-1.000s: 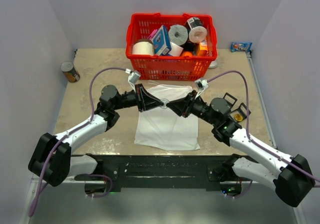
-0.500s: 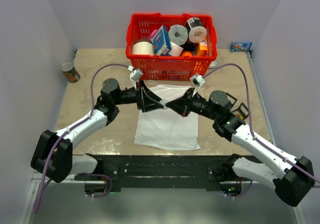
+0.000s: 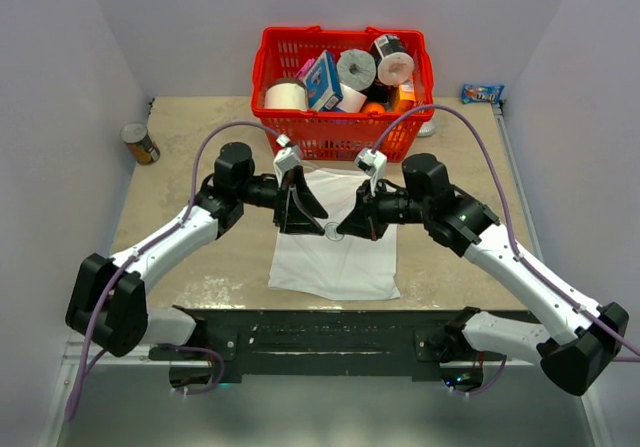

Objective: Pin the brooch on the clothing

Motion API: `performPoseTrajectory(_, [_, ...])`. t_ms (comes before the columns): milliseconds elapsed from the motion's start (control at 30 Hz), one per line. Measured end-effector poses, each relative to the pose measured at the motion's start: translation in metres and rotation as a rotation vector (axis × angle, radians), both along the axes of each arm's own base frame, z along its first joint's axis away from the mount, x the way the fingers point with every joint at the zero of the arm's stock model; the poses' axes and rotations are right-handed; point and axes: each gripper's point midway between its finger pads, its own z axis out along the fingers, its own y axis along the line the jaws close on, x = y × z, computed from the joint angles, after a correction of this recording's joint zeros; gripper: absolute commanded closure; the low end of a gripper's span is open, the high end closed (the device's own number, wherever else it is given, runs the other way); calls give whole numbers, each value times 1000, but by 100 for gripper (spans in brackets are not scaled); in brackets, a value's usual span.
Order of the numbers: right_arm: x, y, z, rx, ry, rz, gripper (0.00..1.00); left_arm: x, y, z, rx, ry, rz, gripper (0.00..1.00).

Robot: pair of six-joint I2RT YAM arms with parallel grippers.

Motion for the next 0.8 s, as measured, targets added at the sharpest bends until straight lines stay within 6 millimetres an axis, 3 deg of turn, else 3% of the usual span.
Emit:
performPoseTrajectory(200, [-7, -3, -24, -77, 68, 44, 100, -24, -15, -12, 37, 21, -108, 43])
performPoseTrajectory(433, [-10, -3, -16, -76, 48, 75, 100, -31, -16, -21, 72, 29, -137, 52])
performPoseTrajectory(567, [-12, -4, -14, -83, 43, 83, 100, -33, -16, -23, 83, 26, -141, 67])
performPoseTrajectory(800, [-11, -4, -20, -101, 49, 93, 100, -34, -19, -26, 92, 22, -147, 75])
